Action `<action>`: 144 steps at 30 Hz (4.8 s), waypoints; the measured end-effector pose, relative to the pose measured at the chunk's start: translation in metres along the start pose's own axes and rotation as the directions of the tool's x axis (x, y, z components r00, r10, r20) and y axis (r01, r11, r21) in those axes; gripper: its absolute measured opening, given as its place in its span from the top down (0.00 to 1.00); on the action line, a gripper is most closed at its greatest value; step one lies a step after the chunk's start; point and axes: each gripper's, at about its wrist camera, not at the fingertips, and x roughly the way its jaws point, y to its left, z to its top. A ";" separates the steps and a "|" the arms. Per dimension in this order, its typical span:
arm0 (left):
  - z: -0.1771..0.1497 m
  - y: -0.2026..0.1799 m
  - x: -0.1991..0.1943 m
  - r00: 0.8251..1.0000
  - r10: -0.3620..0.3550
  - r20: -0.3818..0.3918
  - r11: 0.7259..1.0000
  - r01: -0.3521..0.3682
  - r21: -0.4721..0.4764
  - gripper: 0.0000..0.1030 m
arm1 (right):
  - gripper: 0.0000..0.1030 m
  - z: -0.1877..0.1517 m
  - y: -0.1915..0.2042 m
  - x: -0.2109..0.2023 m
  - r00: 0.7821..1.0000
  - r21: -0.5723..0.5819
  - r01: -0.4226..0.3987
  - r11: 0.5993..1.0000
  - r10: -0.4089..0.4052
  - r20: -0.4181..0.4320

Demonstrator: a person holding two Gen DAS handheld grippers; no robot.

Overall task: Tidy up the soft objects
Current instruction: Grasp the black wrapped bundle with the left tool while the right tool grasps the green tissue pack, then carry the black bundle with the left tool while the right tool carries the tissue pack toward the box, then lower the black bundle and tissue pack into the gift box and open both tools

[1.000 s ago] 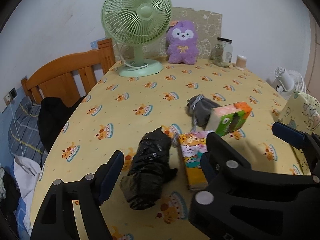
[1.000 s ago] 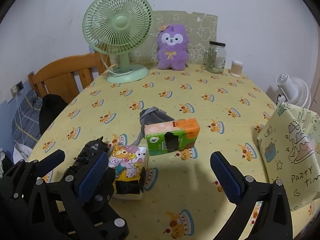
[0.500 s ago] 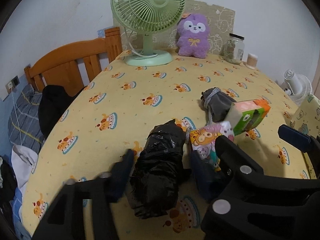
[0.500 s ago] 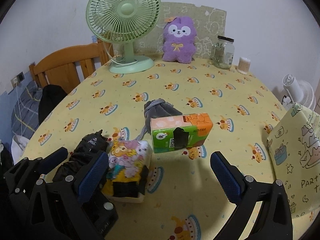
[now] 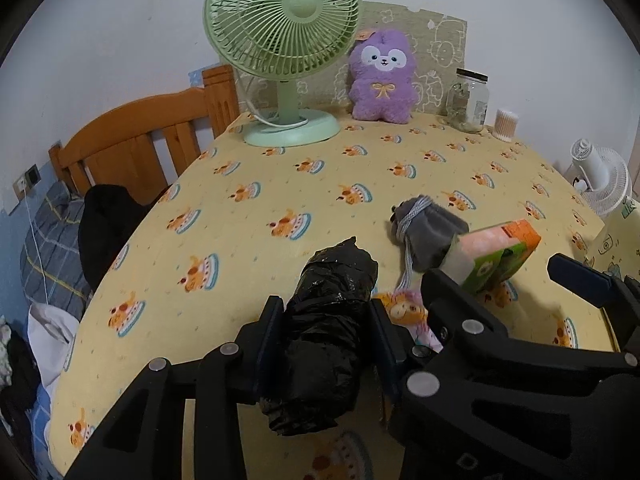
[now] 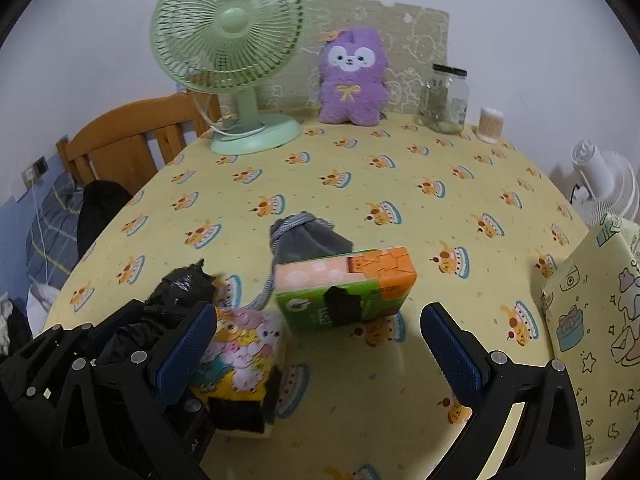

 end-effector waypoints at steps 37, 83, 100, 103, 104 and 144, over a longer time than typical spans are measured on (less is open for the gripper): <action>0.006 -0.028 -0.037 0.997 -0.062 0.053 0.996 0.058 0.068 0.59 | 0.34 0.001 -0.019 -0.037 0.999 0.025 -0.007 1.000 0.006 0.052; 0.019 -0.085 -0.153 0.957 -0.163 0.238 0.983 0.136 0.124 0.59 | 0.34 0.012 -0.065 -0.173 0.968 0.041 0.074 0.996 -0.082 0.237; 0.026 -0.135 -0.157 0.946 -0.208 0.249 0.970 0.166 0.180 0.59 | 0.34 0.012 -0.116 -0.190 0.957 0.082 0.107 0.991 -0.125 0.261; 0.028 -0.143 -0.156 0.945 -0.216 0.247 0.967 0.173 0.186 0.59 | 0.34 0.013 -0.124 -0.189 0.957 0.085 0.114 0.990 -0.132 0.259; 0.028 -0.147 -0.156 0.943 -0.221 0.248 0.966 0.176 0.190 0.59 | 0.34 0.013 -0.127 -0.190 0.956 0.086 0.116 0.990 -0.135 0.260; 0.035 -0.261 -0.100 0.932 -0.339 0.129 0.916 0.296 0.272 0.59 | 0.34 0.007 -0.249 -0.147 0.955 0.149 0.210 0.966 -0.235 0.182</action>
